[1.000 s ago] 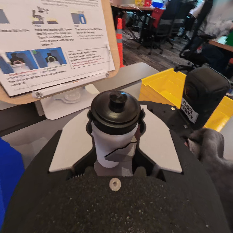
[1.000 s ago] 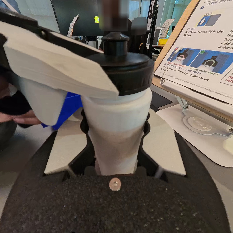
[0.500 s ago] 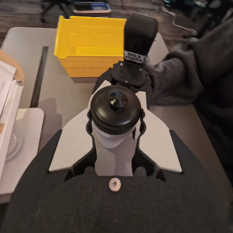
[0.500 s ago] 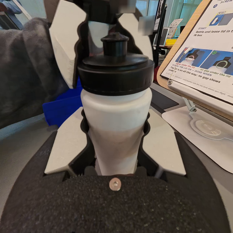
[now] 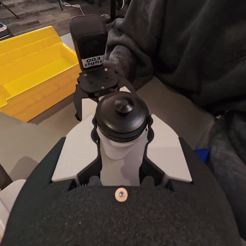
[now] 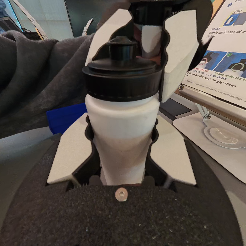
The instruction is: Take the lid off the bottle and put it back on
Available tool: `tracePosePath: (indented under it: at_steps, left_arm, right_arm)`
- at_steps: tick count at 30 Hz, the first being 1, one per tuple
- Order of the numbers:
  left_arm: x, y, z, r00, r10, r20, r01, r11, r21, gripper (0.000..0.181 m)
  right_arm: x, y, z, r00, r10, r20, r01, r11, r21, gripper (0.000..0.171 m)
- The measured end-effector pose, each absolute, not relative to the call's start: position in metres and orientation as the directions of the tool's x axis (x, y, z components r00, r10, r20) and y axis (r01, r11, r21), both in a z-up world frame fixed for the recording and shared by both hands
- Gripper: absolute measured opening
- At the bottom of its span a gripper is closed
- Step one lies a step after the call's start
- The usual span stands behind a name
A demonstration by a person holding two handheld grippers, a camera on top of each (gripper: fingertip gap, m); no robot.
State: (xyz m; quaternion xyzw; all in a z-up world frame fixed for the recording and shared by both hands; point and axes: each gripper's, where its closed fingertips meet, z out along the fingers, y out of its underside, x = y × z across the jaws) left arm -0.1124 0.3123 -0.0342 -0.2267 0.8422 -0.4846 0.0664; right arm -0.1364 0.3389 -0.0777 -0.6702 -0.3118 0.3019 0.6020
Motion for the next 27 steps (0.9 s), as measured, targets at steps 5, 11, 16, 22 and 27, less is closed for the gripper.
tracePosePath:
  at_steps: [5,11,16,22,27]
  left_arm:
    - [-0.112,0.316,-0.029,-0.792,-0.602,0.099,-0.375,0.353,-0.857,0.071]
    - [-0.107,0.325,0.004,-0.373,-0.920,0.119,-0.376,0.032,-0.926,0.104]
    - [-0.111,0.332,-0.010,0.163,-0.984,0.064,-0.324,-0.115,-0.939,0.102]
    - [-0.096,0.312,-0.026,0.490,-0.871,0.029,-0.262,-0.179,-0.949,0.107]
    - [-0.096,0.331,-0.029,0.658,-0.743,0.126,-0.168,-0.308,-0.937,0.093]
  right_arm:
    - [-0.136,0.339,-0.078,0.629,0.776,-0.030,0.058,-0.085,-0.995,0.087]
    - [-0.137,0.339,-0.078,0.635,0.772,-0.022,0.065,-0.081,-0.995,0.087]
    - [-0.136,0.340,-0.078,0.655,0.755,-0.018,0.063,-0.078,-0.995,0.087]
    - [-0.136,0.340,-0.078,0.668,0.744,-0.010,0.065,-0.072,-0.995,0.087]
    - [-0.136,0.339,-0.078,0.670,0.742,-0.008,0.068,-0.072,-0.995,0.087]
